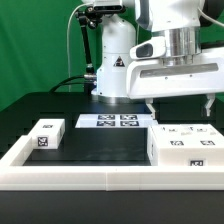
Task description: Assemble cabinet
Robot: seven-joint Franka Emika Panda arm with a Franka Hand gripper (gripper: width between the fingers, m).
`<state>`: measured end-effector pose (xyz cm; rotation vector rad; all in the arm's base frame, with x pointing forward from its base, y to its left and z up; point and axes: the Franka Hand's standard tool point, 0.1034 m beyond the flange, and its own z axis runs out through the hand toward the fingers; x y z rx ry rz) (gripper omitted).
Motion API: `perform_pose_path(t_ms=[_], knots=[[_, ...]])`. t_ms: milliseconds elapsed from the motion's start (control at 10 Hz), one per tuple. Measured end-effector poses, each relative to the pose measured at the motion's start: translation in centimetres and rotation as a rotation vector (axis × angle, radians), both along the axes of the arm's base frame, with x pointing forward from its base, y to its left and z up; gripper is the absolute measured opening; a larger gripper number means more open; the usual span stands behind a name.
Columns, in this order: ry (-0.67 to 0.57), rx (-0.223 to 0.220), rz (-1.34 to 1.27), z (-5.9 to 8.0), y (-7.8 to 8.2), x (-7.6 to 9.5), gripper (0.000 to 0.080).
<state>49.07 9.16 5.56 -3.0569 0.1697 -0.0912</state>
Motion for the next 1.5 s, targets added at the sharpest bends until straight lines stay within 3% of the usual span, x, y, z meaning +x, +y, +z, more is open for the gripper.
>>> perform_pose_path(t_ms=[200,300,800,1100,1300,1500], knots=[[-0.029,-0.025,0.058,-0.6,0.8,-0.7,0.0796],[-0.029,-0.032,0.086,-0.8,0.4,-0.7,0.0796],[-0.024,-0.025,0.084,-1.0,0.4,-0.6,0.0796],[-0.024,-0.028,0.086,-2.3,1.4,-1.0,0.0796],[-0.019,-0.037,0.117,-2.9,0.1,-0.8,0.0796],[-0.023,-0.034,0.131,-2.9,0.5,-0.9,0.0796]])
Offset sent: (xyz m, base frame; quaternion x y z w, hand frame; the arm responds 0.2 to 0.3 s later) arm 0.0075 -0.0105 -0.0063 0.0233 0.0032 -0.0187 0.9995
